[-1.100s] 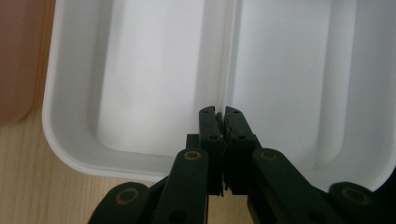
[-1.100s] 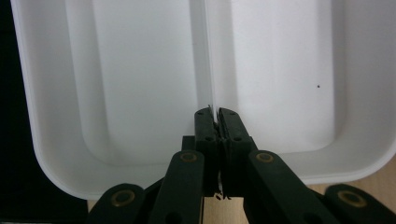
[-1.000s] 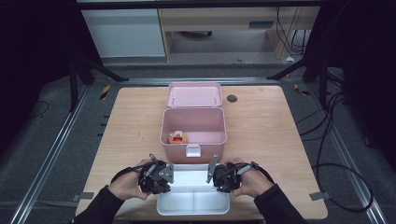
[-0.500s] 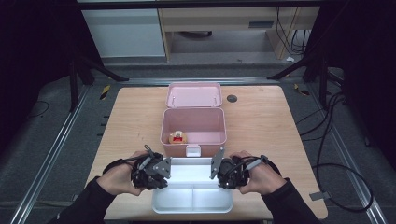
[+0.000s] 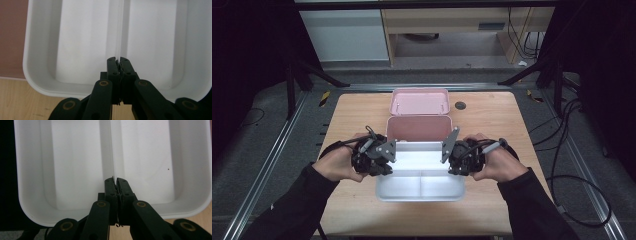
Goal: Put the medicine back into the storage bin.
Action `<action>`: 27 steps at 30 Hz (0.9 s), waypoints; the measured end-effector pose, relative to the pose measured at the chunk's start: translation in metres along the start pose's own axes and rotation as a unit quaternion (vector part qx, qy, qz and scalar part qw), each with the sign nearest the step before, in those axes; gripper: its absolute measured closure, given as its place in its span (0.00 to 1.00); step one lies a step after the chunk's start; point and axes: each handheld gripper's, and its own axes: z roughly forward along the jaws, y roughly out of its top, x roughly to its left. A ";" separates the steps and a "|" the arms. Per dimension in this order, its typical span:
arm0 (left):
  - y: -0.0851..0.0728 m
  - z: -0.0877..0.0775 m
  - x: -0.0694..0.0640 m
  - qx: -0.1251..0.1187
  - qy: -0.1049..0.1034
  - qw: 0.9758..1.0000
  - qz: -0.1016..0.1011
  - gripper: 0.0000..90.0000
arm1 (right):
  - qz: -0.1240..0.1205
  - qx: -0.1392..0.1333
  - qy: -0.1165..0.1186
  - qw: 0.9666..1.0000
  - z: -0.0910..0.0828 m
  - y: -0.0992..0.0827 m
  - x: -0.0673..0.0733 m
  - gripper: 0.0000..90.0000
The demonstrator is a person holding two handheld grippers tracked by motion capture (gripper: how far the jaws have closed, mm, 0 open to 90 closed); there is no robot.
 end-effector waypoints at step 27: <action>0.001 -0.004 0.097 -0.010 0.024 1.000 -0.003 0.97 | 0.014 -0.037 -0.033 0.999 0.003 0.004 -0.098 0.97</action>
